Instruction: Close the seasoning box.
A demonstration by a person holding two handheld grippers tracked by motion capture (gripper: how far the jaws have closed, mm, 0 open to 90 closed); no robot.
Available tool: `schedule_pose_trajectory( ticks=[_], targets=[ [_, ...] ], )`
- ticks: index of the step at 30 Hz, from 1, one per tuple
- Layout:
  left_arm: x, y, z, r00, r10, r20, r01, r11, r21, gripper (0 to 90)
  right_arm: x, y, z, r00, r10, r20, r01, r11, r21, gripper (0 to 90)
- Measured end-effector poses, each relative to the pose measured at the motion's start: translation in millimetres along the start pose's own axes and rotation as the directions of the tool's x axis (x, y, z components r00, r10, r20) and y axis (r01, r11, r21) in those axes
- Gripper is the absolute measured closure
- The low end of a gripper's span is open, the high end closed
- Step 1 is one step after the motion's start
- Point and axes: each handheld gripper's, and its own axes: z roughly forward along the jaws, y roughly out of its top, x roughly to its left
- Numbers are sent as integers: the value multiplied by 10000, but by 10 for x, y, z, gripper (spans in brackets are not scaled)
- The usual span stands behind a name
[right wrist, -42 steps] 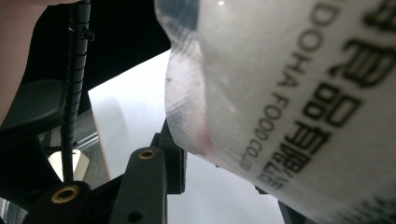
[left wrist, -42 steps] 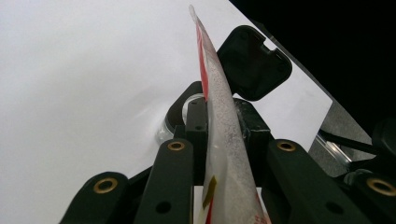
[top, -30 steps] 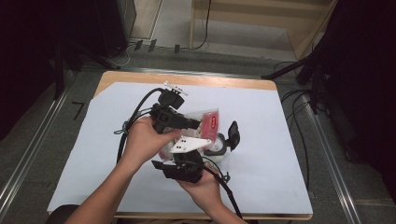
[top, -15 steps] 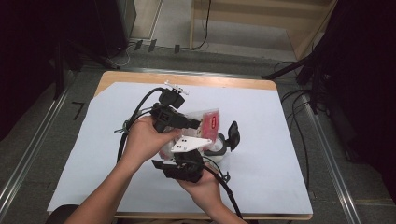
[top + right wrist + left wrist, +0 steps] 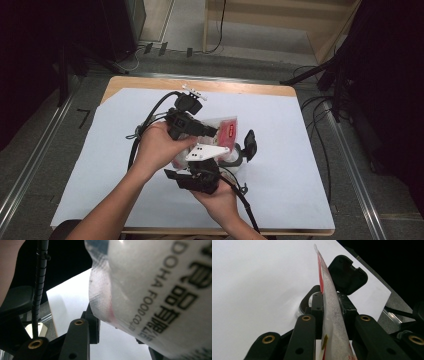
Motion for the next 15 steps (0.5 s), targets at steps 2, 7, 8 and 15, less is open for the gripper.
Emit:
schedule_pose_trajectory(
  ticks=[2,7,8,15],
  targets=[
    [7,17,4,10000,13,0,-13,10000,17,785,-13,6,-1,10000,20,6,-20,10000,-7,642],
    [20,59,24,10000,-74,37,73,10000,21,784,-46,22,-12,10000,82,30,-82,9999,-79,641],
    [24,56,25,9999,-112,51,112,9999,-1,784,-50,20,-10,10000,92,22,-92,9999,-67,640],
    [22,43,20,9999,-96,87,96,9999,-55,787,-28,9,-6,9993,-290,224,289,9996,62,644]
  ],
)
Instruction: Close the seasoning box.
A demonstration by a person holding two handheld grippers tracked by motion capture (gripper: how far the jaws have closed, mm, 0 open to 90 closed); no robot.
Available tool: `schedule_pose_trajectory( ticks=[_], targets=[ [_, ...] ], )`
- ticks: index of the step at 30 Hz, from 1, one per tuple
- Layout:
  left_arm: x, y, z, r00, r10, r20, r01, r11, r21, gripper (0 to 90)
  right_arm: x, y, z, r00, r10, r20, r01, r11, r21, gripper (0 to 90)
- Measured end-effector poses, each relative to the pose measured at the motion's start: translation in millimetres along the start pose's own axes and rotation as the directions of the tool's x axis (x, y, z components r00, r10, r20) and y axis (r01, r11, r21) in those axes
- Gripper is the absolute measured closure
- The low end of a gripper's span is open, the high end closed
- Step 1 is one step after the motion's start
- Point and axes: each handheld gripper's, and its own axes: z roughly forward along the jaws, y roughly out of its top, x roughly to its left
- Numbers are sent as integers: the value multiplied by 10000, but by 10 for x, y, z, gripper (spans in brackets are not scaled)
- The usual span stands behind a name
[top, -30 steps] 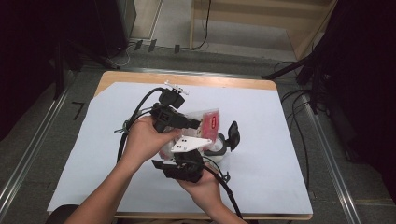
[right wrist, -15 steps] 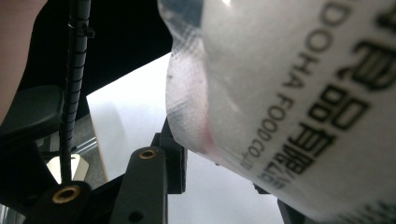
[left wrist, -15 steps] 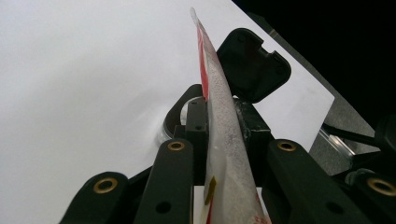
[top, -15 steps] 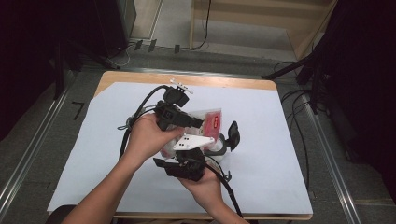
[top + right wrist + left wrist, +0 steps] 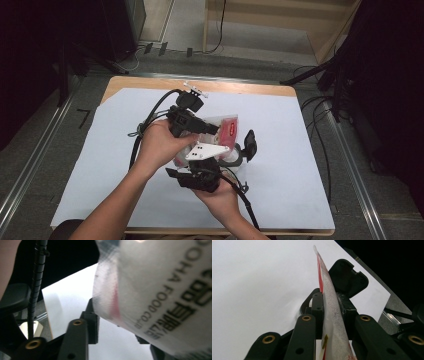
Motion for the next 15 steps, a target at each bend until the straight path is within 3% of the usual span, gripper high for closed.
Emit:
schedule_pose_trajectory(
  ticks=[15],
  targets=[
    [-26,-19,7,10000,90,-37,-90,9999,-102,787,7,-14,-3,10000,25,14,-25,10000,8,648]
  ],
)
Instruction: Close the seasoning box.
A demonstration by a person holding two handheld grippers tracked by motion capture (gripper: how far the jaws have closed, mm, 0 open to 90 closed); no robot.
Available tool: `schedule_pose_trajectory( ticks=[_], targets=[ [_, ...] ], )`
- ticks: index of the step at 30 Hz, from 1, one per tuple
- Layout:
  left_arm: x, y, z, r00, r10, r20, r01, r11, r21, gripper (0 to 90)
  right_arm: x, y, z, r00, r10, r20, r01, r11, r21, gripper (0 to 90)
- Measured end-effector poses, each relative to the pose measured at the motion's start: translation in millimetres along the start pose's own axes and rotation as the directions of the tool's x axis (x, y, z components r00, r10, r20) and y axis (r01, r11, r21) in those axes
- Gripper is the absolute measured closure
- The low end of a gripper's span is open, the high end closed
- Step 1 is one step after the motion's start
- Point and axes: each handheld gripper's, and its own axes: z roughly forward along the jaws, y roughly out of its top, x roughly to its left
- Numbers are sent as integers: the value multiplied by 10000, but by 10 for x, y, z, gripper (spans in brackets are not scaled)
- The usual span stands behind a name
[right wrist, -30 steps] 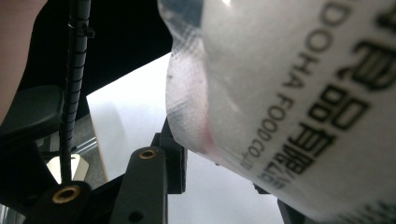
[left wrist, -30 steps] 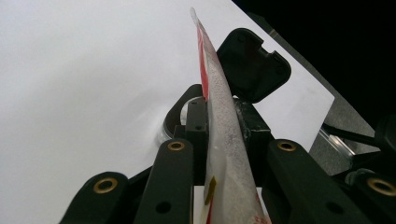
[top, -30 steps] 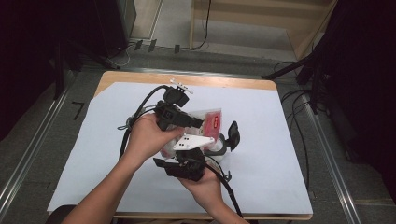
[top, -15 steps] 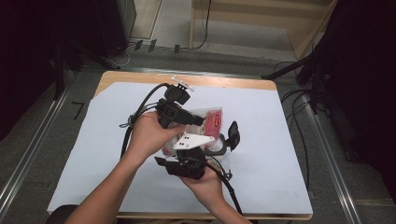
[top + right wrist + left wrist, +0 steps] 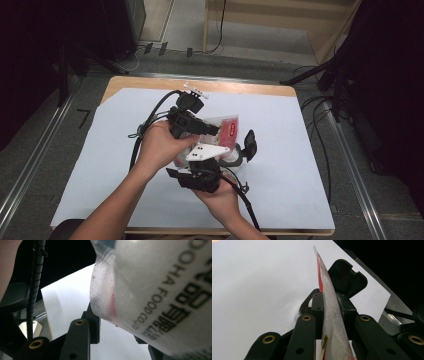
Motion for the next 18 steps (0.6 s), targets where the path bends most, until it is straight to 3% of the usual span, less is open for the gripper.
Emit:
schedule_pose_trajectory(
  ticks=[18],
  targets=[
    [23,42,-20,9998,-42,173,39,9998,175,781,12,26,-12,9995,140,-278,-143,9998,-110,659]
  ],
)
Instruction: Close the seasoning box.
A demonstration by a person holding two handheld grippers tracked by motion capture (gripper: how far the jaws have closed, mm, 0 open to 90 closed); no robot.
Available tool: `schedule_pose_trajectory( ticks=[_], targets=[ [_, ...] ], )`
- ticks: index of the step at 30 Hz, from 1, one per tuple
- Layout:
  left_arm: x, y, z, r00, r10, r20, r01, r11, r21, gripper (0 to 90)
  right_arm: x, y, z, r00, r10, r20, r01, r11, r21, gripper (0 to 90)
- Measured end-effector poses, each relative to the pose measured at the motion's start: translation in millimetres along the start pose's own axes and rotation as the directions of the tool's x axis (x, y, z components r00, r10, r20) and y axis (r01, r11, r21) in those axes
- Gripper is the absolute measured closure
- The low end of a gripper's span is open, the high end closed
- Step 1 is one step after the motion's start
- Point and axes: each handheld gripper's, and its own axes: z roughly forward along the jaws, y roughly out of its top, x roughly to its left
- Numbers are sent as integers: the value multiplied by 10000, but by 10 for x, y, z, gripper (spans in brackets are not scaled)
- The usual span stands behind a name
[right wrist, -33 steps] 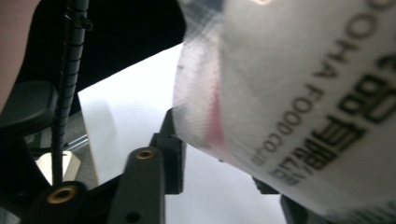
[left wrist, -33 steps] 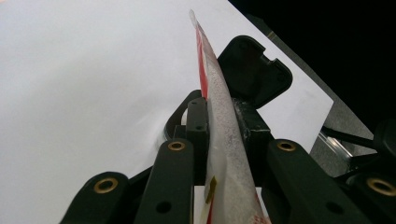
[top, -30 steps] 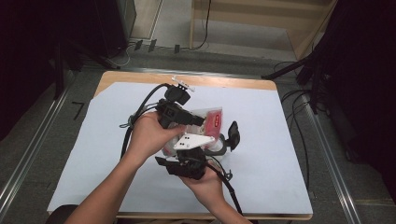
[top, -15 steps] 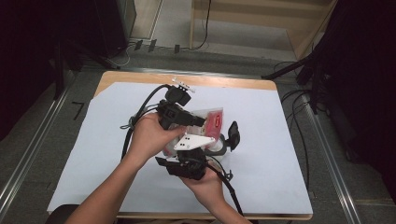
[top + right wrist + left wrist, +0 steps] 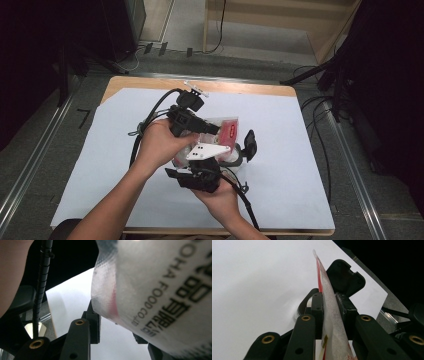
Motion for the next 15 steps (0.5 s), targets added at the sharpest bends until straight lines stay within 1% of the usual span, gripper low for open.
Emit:
schedule_pose_trajectory(
  ticks=[1,15],
  targets=[
    [-7,2,0,10000,-46,-12,46,10000,-26,781,0,0,0,10000,0,0,0,10000,0,659],
    [-26,2,3,10000,50,-55,-50,10000,-72,782,0,0,-6,9999,-71,109,71,10000,5,672]
  ],
)
